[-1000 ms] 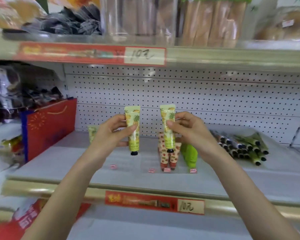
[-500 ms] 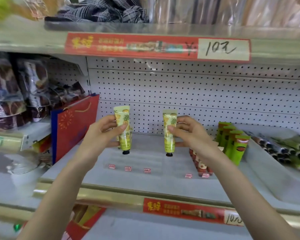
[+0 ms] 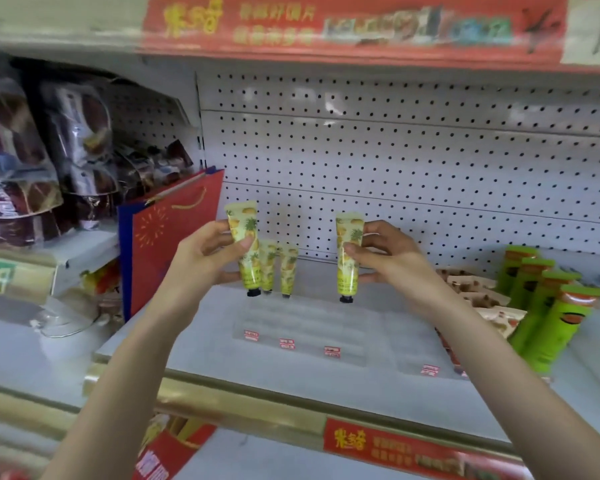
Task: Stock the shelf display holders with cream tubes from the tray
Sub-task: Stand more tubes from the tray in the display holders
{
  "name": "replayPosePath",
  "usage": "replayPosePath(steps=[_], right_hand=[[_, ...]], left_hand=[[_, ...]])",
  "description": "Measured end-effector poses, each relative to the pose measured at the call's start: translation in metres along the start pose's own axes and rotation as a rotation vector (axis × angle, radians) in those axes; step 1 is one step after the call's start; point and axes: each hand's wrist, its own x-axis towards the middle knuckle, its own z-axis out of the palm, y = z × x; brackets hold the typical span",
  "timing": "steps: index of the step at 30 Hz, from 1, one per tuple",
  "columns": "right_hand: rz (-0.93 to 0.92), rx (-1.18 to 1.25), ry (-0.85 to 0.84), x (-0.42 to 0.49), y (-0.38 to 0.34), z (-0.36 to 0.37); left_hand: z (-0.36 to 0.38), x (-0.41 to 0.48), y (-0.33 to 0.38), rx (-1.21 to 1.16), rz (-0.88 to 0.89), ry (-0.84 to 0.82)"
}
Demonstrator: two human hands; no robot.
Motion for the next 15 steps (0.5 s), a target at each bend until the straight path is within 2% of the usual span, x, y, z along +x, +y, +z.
replayPosePath(steps=[15], right_hand=[[0.042,-0.096,0.148,0.046,0.037,0.116]], left_hand=[[-0.069,0.052,-0.038,-0.078,-0.041,-0.182]])
